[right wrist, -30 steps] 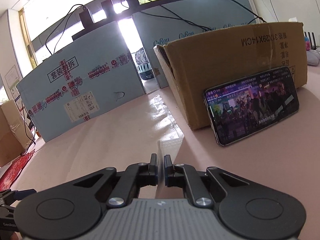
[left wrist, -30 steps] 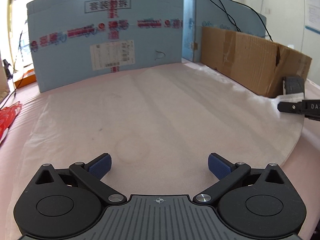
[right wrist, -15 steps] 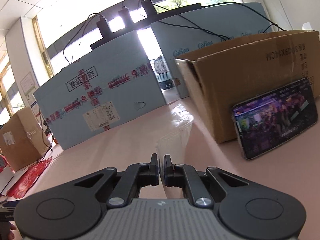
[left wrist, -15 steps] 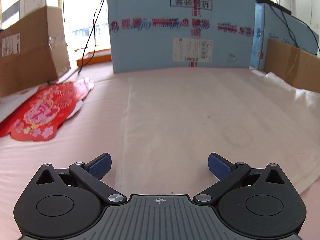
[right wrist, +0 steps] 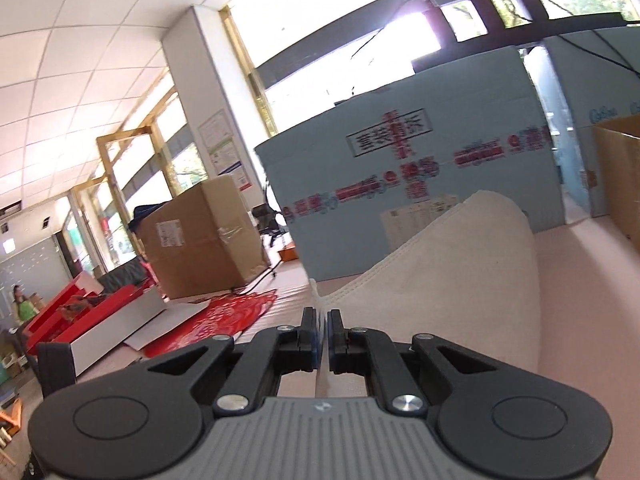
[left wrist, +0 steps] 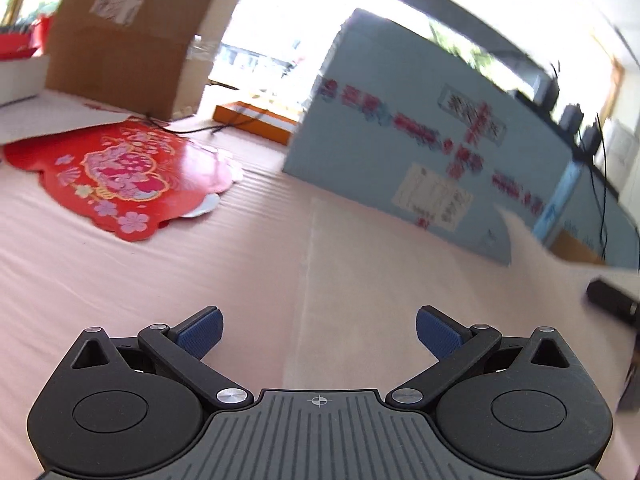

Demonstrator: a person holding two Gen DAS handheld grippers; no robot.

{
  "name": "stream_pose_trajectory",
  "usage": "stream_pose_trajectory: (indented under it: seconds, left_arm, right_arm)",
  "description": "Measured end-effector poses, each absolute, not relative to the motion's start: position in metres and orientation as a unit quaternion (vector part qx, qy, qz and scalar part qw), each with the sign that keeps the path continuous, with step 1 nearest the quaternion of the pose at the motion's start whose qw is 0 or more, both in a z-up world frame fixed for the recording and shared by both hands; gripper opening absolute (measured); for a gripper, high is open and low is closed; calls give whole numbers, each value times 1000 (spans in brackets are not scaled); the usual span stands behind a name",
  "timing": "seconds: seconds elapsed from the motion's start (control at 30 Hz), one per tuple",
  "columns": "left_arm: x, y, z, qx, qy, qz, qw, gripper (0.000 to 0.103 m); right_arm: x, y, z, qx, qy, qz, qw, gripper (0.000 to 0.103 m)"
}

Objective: Fold shopping bag

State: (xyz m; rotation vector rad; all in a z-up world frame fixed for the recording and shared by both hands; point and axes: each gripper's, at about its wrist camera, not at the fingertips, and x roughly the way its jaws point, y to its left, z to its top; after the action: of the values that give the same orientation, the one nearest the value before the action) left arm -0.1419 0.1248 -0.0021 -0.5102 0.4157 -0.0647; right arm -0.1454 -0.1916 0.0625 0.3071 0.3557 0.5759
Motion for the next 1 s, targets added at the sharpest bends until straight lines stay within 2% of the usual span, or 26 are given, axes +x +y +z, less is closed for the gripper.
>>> stream_pose_trajectory:
  seconds: [0.13, 0.43, 0.8, 1.0]
  left_arm:
    - [-144, 141, -5, -296, 186, 0, 937, 103]
    - [-143, 142, -6, -297, 183, -13, 937, 103]
    - [-146, 147, -9, -310, 175, -12, 934, 103]
    - [-147, 147, -10, -314, 173, -6, 933, 103]
  right_arm:
    - [-140, -154, 57, 131, 198, 333, 913, 5]
    - [-135, -107, 33, 118, 271, 382, 876, 5]
    - [-154, -94, 35, 102, 250, 417, 868, 5]
    - [-149, -83, 28, 105, 264, 445, 849, 5]
